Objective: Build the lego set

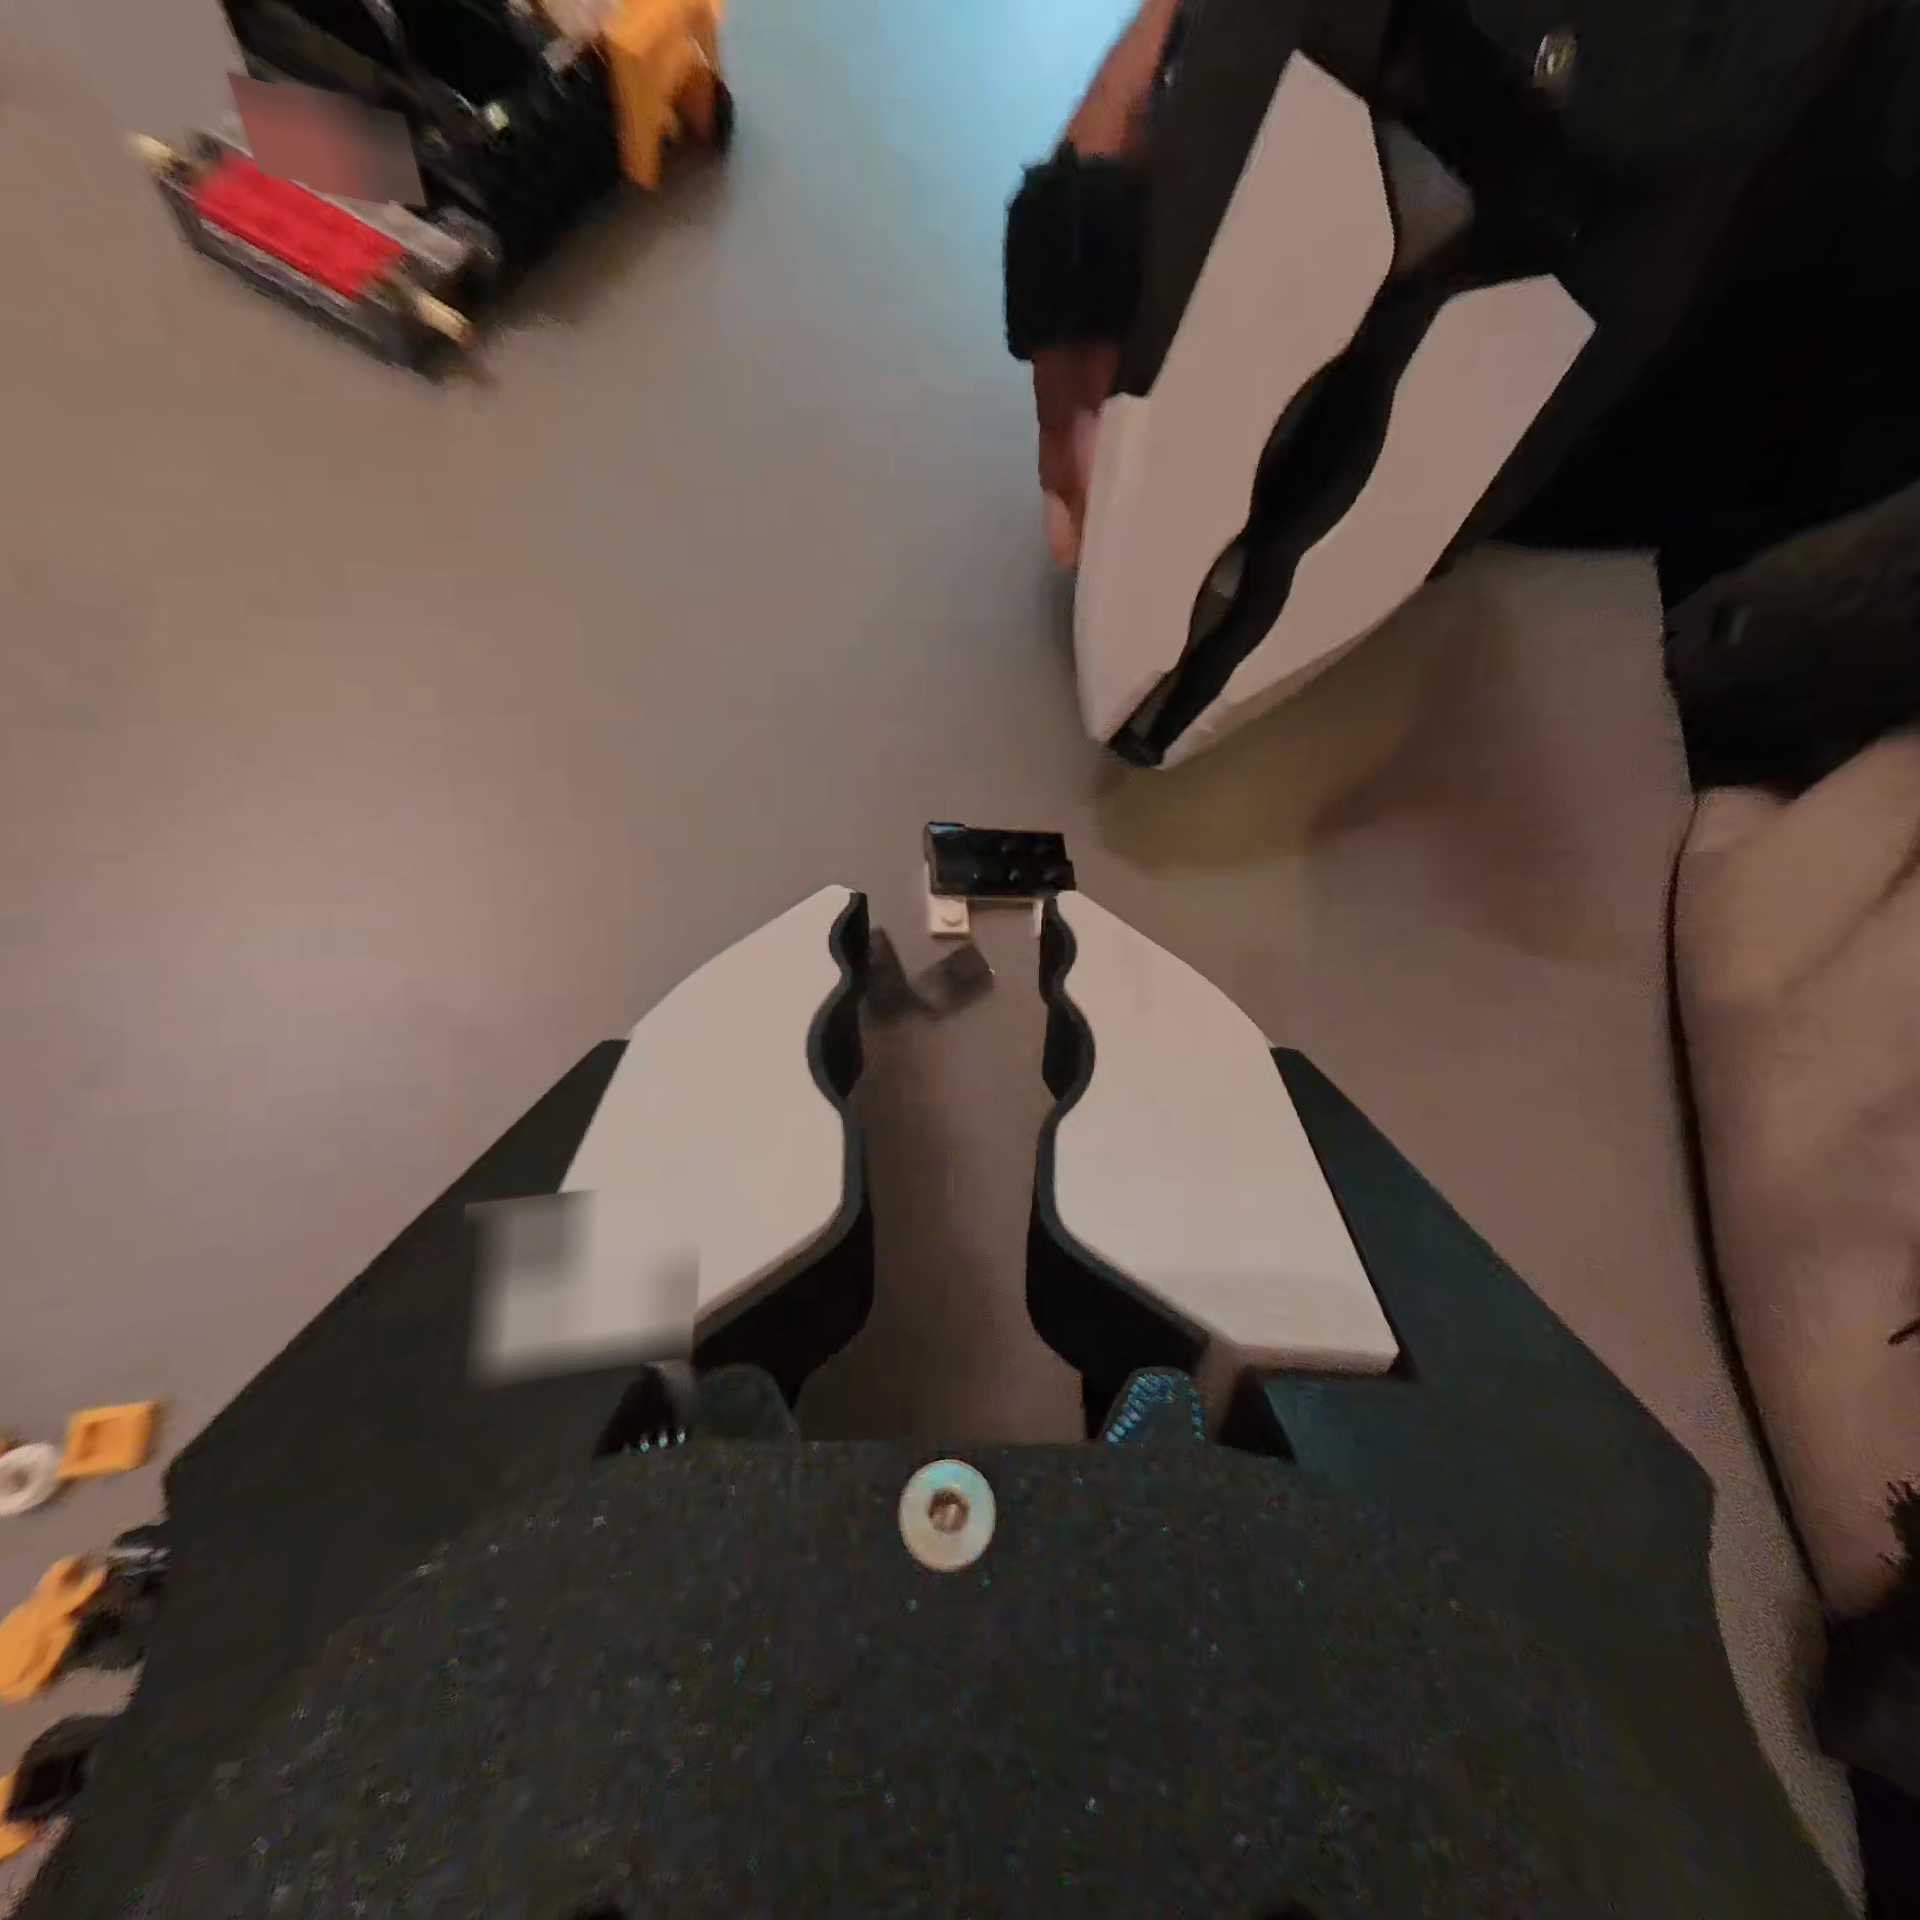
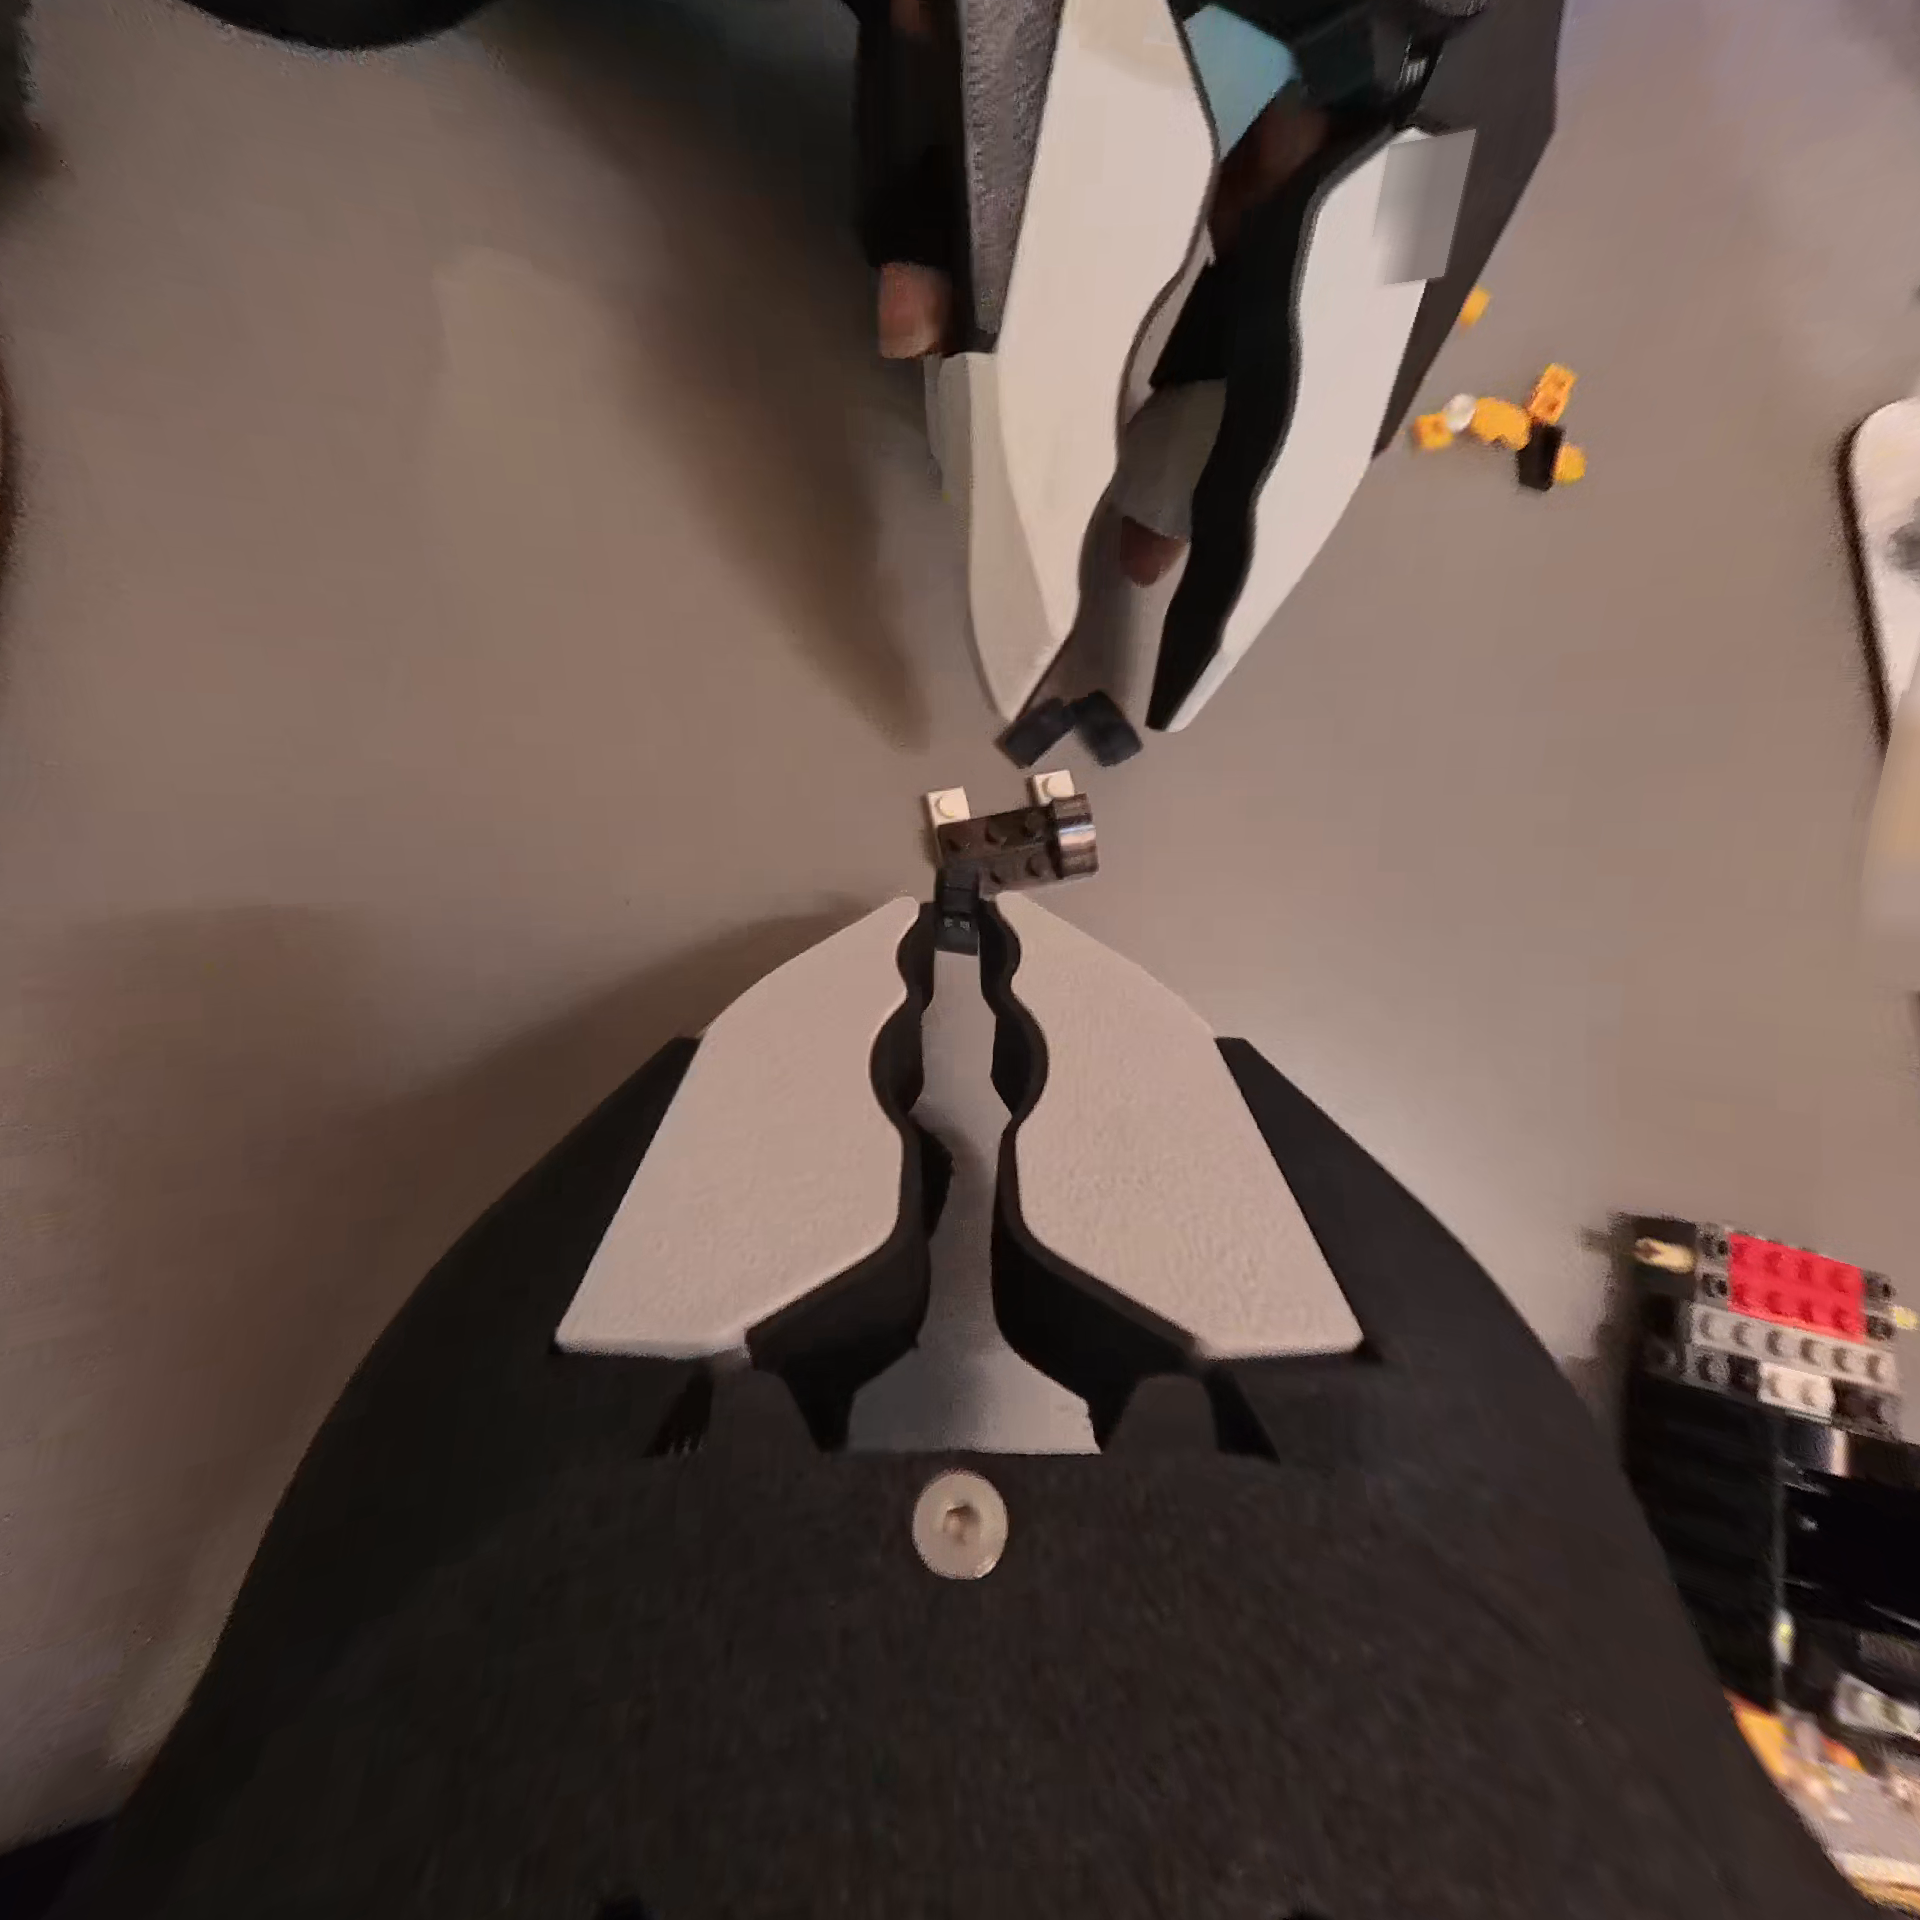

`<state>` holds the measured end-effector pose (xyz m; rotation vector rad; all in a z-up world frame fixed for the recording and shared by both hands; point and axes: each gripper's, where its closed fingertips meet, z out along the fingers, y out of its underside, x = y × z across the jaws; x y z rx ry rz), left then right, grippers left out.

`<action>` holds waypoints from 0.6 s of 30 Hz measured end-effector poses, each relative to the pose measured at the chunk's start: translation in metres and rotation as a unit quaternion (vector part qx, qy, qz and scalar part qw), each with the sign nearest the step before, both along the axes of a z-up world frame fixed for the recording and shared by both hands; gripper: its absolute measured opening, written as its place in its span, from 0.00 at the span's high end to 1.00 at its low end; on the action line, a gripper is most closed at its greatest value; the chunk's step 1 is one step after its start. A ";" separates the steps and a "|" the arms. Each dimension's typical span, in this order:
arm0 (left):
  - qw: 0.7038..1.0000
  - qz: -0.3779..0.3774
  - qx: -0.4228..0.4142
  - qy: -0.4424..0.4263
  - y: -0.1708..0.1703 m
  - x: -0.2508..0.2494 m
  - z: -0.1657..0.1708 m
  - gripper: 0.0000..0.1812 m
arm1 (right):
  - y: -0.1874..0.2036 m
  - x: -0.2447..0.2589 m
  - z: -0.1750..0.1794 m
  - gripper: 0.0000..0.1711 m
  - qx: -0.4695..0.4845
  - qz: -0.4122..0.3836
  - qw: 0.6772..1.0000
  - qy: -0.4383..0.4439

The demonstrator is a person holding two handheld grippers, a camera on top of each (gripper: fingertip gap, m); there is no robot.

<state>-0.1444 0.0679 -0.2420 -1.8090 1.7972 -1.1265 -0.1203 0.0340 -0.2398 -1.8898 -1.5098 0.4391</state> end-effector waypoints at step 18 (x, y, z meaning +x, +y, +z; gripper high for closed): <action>0.993 -0.086 0.083 -0.005 -0.040 0.012 -0.010 0.90 | -0.009 -0.010 -0.018 0.95 -0.044 0.014 0.999 -0.009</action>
